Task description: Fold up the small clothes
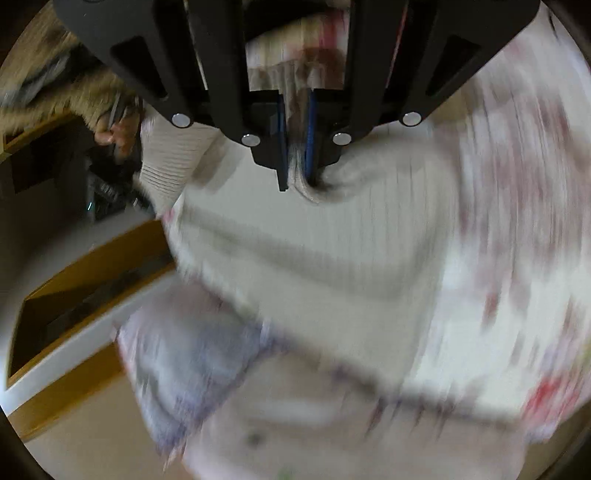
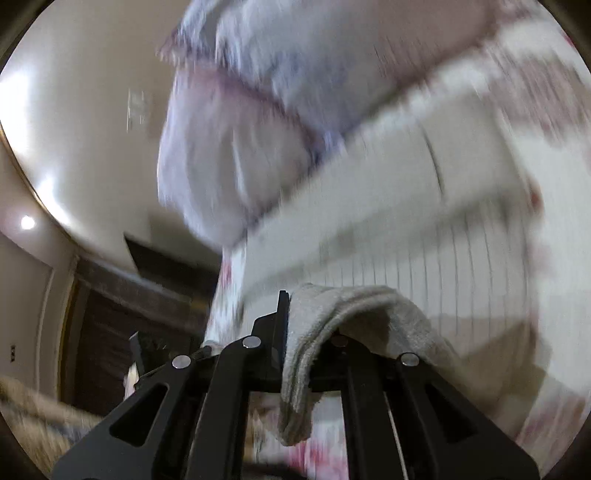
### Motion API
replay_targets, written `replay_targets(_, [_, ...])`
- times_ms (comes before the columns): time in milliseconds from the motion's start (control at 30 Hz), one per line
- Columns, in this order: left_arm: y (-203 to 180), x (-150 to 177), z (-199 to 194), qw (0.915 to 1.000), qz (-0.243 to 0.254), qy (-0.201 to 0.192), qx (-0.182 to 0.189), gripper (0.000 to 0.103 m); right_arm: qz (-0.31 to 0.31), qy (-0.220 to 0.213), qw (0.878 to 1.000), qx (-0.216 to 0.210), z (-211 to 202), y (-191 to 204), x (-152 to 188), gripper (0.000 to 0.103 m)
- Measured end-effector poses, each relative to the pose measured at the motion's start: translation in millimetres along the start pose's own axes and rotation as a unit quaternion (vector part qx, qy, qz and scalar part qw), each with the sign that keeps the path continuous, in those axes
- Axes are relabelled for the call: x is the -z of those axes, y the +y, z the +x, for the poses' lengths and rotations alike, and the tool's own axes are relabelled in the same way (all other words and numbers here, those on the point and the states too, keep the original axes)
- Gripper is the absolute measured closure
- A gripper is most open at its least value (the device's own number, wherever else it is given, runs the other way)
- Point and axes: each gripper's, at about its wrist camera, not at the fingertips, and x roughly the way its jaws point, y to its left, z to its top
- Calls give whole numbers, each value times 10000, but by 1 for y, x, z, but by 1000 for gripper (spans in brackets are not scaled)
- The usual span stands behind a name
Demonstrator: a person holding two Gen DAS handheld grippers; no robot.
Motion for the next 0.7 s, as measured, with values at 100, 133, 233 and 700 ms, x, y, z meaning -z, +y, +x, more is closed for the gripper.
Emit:
replay_targets(100, [5,-73,23,9974,331,-564,-286,91,14,-599,9979,232,18,-6,-48,95])
replay_targets(133, [9,-91,36,9969,289,-588,-427,89,127,-752,9959,481,31,-14,-65,92])
replay_targets(233, [32,-125,63,9945,-146,-474,-918,55,610,-684,9877,1270,56,-38,-90,50])
replay_targets(700, [72,-110,121,9917,-895,306,-870,89,484,-695,9862,1425,12,-53,-60,37])
